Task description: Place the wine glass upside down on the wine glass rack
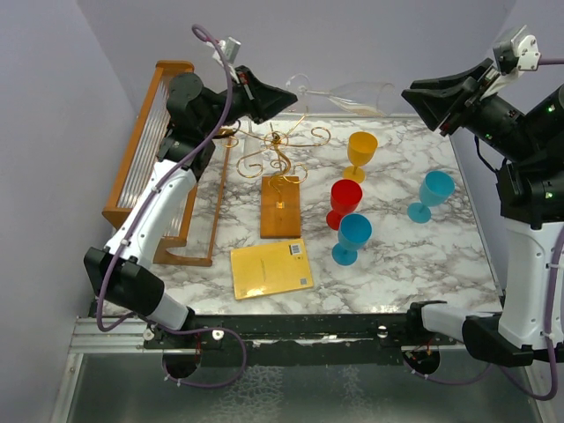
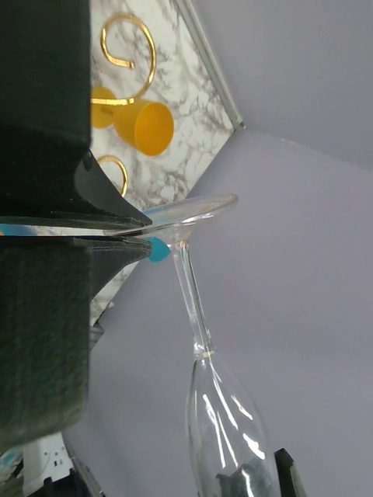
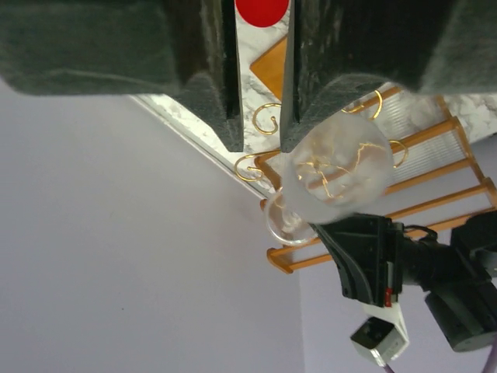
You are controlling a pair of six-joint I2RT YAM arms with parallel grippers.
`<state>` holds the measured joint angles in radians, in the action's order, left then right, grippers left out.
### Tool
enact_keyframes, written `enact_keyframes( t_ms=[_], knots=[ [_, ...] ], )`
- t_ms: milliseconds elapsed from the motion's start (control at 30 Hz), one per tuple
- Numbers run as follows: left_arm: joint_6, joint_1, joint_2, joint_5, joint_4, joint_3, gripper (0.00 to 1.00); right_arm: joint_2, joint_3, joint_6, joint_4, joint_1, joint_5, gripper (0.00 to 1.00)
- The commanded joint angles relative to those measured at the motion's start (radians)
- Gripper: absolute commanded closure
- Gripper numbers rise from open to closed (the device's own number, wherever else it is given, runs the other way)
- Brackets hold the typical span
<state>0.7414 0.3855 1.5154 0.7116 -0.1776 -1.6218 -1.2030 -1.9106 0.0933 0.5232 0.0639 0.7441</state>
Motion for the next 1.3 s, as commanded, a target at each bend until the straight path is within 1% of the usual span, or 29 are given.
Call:
enact_keyframes(
  t_ms=[0,100,133,167,233,300,400,467,533,600,700,800,933,1000,1033,1100,1267],
  knots=[
    [-0.023,-0.088,-0.085,0.027,-0.044,0.003,1.00,0.026,0.000,-0.065,-0.002,-0.003,-0.062,0.69],
    [-0.045,-0.152,-0.116,0.033,-0.022,0.000,1.00,0.032,0.002,-0.090,0.004,-0.003,-0.086,0.53],
    [-0.060,-0.174,-0.128,0.033,-0.003,-0.003,1.00,0.034,0.006,-0.097,0.005,-0.004,-0.098,0.47],
    [-0.082,-0.196,-0.140,0.029,0.024,-0.008,1.00,0.038,0.011,-0.111,0.004,-0.003,-0.110,0.38],
    [-0.184,-0.227,-0.168,-0.006,0.122,-0.035,1.00,0.046,0.034,-0.138,0.002,-0.003,-0.139,0.28],
    [-0.347,-0.235,-0.195,-0.084,0.260,-0.082,1.00,0.051,0.065,-0.180,0.007,-0.003,-0.162,0.23],
    [-0.583,-0.235,-0.234,-0.238,0.425,-0.144,1.00,0.045,0.109,-0.270,0.048,-0.003,-0.156,0.19],
    [-0.713,-0.235,-0.258,-0.349,0.506,-0.182,1.00,0.027,0.124,-0.351,0.116,-0.003,-0.119,0.17],
    [-0.813,-0.236,-0.279,-0.428,0.572,-0.217,1.00,0.006,0.147,-0.426,0.186,-0.003,-0.082,0.16],
    [-0.890,-0.237,-0.297,-0.500,0.628,-0.254,1.00,0.009,0.201,-0.476,0.217,-0.003,-0.071,0.14],
    [-0.986,-0.239,-0.320,-0.601,0.688,-0.301,1.00,0.039,0.315,-0.513,0.193,-0.003,-0.080,0.12],
    [-1.081,-0.247,-0.339,-0.697,0.728,-0.340,1.00,0.074,0.422,-0.531,0.158,-0.003,-0.083,0.06],
    [-1.261,-0.265,-0.360,-0.803,0.778,-0.363,1.00,0.124,0.550,-0.527,0.084,-0.003,-0.077,0.03],
    [-1.357,-0.268,-0.367,-0.829,0.825,-0.368,1.00,0.144,0.600,-0.518,0.047,-0.003,-0.067,0.03],
    [-1.420,-0.269,-0.371,-0.832,0.848,-0.368,1.00,0.148,0.618,-0.517,0.039,-0.003,-0.056,0.03],
    [-1.495,-0.269,-0.375,-0.822,0.903,-0.371,1.00,0.150,0.642,-0.520,0.031,-0.003,-0.035,0.03],
    [-1.721,-0.269,-0.371,-0.667,1.119,-0.390,1.00,0.146,0.677,-0.520,0.015,-0.003,-0.031,0.03]
  ],
)
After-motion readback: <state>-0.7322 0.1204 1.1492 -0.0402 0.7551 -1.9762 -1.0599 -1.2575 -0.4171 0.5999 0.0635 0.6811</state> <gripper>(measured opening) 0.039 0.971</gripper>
